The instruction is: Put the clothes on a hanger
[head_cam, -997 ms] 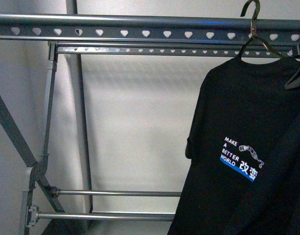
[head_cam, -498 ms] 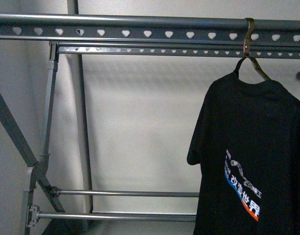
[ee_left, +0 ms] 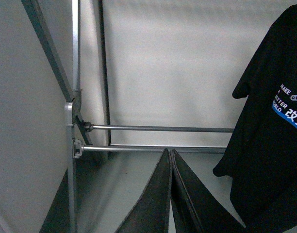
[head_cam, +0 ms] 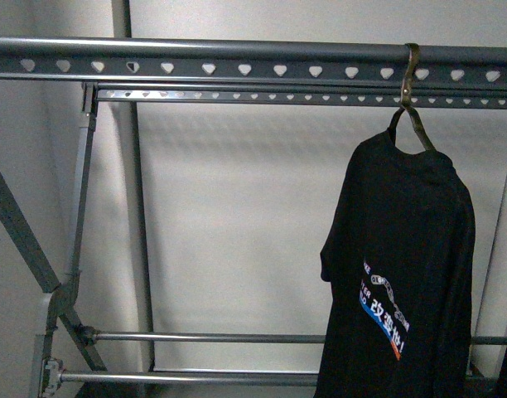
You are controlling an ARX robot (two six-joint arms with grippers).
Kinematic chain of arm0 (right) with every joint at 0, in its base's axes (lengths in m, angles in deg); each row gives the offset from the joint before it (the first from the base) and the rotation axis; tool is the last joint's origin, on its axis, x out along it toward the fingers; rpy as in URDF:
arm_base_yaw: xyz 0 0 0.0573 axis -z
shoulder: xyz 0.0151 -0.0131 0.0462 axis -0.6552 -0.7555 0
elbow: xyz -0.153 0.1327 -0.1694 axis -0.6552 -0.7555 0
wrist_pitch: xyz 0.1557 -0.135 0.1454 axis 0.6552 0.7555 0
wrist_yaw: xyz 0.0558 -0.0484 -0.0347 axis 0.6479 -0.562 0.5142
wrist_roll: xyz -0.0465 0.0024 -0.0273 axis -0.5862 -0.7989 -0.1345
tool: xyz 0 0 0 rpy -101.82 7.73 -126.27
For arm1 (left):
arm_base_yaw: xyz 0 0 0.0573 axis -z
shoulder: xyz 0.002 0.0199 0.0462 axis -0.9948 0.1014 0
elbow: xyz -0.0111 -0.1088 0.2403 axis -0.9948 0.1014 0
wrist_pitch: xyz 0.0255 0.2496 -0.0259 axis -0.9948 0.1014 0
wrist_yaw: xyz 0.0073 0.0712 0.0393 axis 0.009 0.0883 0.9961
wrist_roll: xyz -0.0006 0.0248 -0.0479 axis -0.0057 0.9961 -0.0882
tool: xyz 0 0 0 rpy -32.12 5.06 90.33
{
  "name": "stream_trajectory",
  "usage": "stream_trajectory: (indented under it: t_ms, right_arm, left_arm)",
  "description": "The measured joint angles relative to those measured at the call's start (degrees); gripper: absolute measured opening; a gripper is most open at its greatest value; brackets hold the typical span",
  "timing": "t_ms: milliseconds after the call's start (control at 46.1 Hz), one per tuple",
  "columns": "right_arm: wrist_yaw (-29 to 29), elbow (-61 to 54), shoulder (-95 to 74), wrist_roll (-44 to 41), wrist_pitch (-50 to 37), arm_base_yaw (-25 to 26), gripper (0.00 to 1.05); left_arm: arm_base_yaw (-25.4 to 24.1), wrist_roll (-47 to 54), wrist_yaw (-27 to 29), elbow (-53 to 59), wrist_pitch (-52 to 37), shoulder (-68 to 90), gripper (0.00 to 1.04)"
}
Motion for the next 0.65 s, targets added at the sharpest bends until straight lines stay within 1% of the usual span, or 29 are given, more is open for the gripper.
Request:
stream_trajectory:
  t_ms: [65,130,477,498,542,585,650]
  right_arm:
    - [0.0,-3.6,2.8,-0.1,0.0,0.0,0.01]
    - [0.0,-3.7,2.9,-0.1,0.0,0.0,0.02]
    - [0.0,-3.7,3.3,-0.1,-0.1,0.0,0.02]
    - [0.0,-3.7,3.3,-0.2,-0.1,0.0,0.04]
    - [0.0,-3.7,3.3,-0.2,-0.1,0.0,0.10]
    - [0.0,-3.7,3.3,-0.2,-0.1,0.0,0.21]
    - [0.0,-3.7,3.3,-0.2,-0.1,0.0,0.37]
  left_arm:
    - [0.0,0.0,0.0,0.0,1.7,-1.7,0.04]
    - [0.0,0.0,0.0,0.0,3.1,-3.1,0.04]
    - [0.0,0.0,0.0,0.0,8.9,-8.9,0.04]
    - [0.0,0.0,0.0,0.0,9.2,-9.2,0.04]
    - [0.0,0.0,0.0,0.0,9.8,-9.8,0.04]
    - [0.0,0.0,0.0,0.0,10.6,-10.6,0.04]
    - [0.0,0.0,0.0,0.0,10.8,-11.0,0.19]
